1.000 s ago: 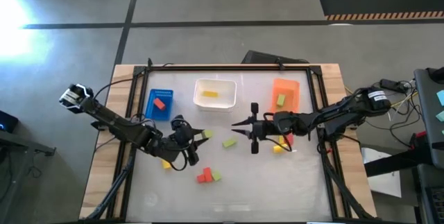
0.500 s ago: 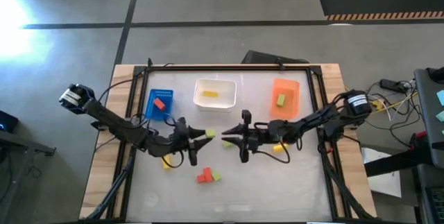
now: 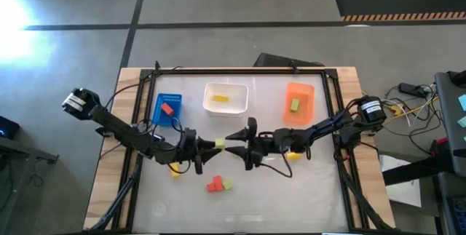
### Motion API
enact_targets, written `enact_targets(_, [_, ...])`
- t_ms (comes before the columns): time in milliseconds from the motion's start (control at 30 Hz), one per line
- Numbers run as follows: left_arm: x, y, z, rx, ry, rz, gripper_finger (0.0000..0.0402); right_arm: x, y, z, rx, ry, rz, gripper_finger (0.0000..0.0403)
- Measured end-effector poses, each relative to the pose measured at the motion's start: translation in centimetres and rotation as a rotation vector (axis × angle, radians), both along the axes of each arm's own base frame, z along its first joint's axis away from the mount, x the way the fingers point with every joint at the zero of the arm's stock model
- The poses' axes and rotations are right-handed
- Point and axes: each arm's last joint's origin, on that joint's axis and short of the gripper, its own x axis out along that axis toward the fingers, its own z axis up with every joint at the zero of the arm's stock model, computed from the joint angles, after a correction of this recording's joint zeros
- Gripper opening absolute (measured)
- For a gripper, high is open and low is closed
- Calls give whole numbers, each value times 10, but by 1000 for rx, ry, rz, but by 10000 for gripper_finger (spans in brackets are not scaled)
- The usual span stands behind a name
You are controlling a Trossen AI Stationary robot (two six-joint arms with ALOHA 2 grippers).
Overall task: Sort & place blocks by color
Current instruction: Put the middle left green block into the orange bin
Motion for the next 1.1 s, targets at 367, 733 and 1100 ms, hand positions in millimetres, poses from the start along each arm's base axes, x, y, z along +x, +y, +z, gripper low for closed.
enact_targets(367, [-1, 2, 0, -75, -55, -11, 119, 19, 6, 15, -18, 168, 18, 211])
enact_targets(733, [-1, 2, 0, -68, -53, -15, 122, 24, 7, 23, -34, 181, 18, 157])
enact_targets(1100, [-1, 2, 0, -32, -44, -21, 167, 24, 7, 21, -20, 200, 17, 124])
